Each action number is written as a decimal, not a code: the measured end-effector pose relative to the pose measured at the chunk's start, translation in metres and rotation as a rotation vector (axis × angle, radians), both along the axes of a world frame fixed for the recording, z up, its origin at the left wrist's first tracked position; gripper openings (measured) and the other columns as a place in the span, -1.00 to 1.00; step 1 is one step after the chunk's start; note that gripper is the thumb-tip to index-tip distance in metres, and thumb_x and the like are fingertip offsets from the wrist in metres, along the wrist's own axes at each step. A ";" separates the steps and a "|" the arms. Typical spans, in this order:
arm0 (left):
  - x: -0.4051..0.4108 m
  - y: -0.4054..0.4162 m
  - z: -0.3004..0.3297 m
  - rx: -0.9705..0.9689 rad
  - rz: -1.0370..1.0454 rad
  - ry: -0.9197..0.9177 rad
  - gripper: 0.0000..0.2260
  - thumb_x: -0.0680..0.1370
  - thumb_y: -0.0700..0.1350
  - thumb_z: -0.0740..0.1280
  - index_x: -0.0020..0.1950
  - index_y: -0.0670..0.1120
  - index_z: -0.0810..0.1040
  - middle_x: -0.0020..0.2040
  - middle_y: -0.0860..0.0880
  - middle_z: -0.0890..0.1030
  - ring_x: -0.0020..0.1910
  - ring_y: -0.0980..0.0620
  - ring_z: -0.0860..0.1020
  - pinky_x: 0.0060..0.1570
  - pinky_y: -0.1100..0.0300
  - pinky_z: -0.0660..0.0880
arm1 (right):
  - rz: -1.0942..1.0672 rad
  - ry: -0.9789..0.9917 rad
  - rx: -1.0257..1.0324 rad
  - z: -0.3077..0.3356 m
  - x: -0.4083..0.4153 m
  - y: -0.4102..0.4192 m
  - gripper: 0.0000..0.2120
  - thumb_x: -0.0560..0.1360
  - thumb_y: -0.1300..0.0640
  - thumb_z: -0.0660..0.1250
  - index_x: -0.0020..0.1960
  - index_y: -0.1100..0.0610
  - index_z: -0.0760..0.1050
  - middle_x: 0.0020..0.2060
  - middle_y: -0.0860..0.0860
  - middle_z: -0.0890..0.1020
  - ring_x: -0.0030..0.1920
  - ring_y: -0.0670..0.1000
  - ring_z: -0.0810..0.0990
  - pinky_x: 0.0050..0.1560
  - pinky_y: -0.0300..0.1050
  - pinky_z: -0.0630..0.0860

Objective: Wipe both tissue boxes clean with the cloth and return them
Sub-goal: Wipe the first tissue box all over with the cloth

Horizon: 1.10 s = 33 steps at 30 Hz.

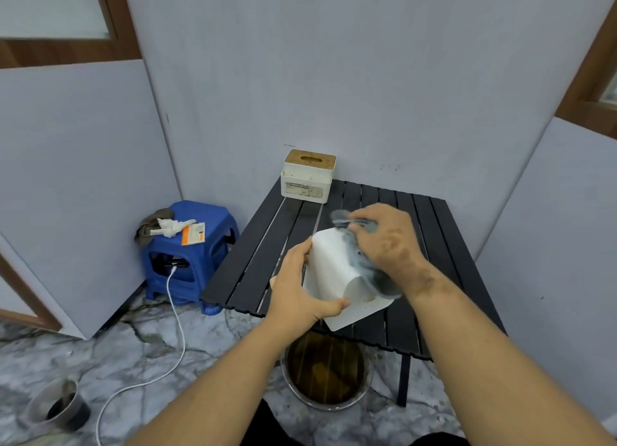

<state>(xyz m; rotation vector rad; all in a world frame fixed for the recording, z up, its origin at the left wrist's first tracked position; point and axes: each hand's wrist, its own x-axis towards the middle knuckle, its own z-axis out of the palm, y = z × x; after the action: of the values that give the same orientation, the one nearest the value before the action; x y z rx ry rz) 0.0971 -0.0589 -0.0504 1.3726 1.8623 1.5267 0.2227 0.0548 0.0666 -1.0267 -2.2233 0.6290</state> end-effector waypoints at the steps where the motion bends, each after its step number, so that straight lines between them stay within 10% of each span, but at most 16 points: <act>1: 0.001 0.000 0.000 -0.006 0.009 0.004 -0.04 0.17 0.11 0.67 0.48 0.25 0.28 0.32 0.35 0.41 0.35 0.27 0.39 0.32 0.22 0.33 | -0.110 -0.020 0.000 0.001 0.001 0.009 -0.87 0.52 0.19 0.38 -0.04 0.04 0.69 -0.14 -0.14 0.66 -0.08 -0.08 0.65 0.03 -0.33 0.51; 6: 0.000 -0.001 -0.005 -0.017 0.012 -0.002 -0.09 0.19 0.10 0.69 0.44 0.24 0.31 0.32 0.29 0.45 0.36 0.25 0.41 0.24 0.38 0.35 | 0.112 -0.239 0.109 -0.001 -0.025 -0.016 -0.80 0.56 0.17 0.30 0.10 0.03 0.66 -0.06 -0.11 0.59 -0.07 -0.08 0.58 -0.01 -0.32 0.43; 9: -0.001 0.000 -0.001 -0.011 0.006 -0.004 -0.09 0.22 0.03 0.70 0.43 0.26 0.28 0.32 0.29 0.45 0.34 0.32 0.39 0.14 0.53 0.32 | 0.149 0.082 -0.014 0.032 -0.025 -0.022 -0.86 0.53 0.26 0.36 0.02 0.18 0.68 -0.20 -0.19 0.63 -0.14 -0.24 0.62 -0.03 -0.42 0.52; 14: 0.000 0.000 -0.003 -0.017 0.025 0.004 -0.08 0.19 0.10 0.66 0.44 0.36 0.26 0.31 0.37 0.42 0.38 0.24 0.37 0.29 0.18 0.30 | 0.026 0.609 0.360 0.058 -0.016 -0.006 -0.84 0.53 0.20 0.40 0.10 0.14 0.62 -0.04 -0.05 0.63 0.00 -0.10 0.61 0.09 -0.15 0.58; 19: 0.000 0.000 -0.002 -0.020 0.009 0.019 -0.07 0.17 0.14 0.66 0.44 0.36 0.26 0.32 0.34 0.44 0.36 0.23 0.39 0.22 0.34 0.30 | 0.087 0.320 0.427 -0.032 0.000 -0.002 -0.85 0.52 0.25 0.36 0.06 0.15 0.64 -0.05 0.00 0.64 0.00 0.00 0.57 0.06 0.07 0.53; 24: -0.002 0.000 -0.004 0.003 -0.006 0.037 -0.06 0.21 0.00 0.71 0.47 0.20 0.30 0.35 0.25 0.45 0.34 0.31 0.40 0.12 0.65 0.22 | 0.095 0.182 0.405 -0.049 0.019 -0.011 -0.79 0.52 0.03 0.31 0.03 0.13 0.62 -0.04 -0.05 0.63 0.02 -0.05 0.53 0.13 -0.17 0.45; 33: 0.002 0.004 -0.002 -0.043 0.010 0.047 -0.03 0.16 0.17 0.64 0.47 0.29 0.24 0.32 0.35 0.42 0.34 0.27 0.38 0.19 0.51 0.14 | -0.134 0.028 0.291 -0.039 0.030 0.005 -0.83 0.51 0.09 0.37 0.07 0.07 0.65 -0.06 -0.02 0.56 0.04 0.03 0.51 0.05 -0.20 0.39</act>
<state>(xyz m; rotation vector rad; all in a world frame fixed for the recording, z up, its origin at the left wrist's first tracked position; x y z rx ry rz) 0.0986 -0.0545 -0.0520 1.3935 1.9210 1.4626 0.2525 0.0599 0.0273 -0.9973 -2.1230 0.2500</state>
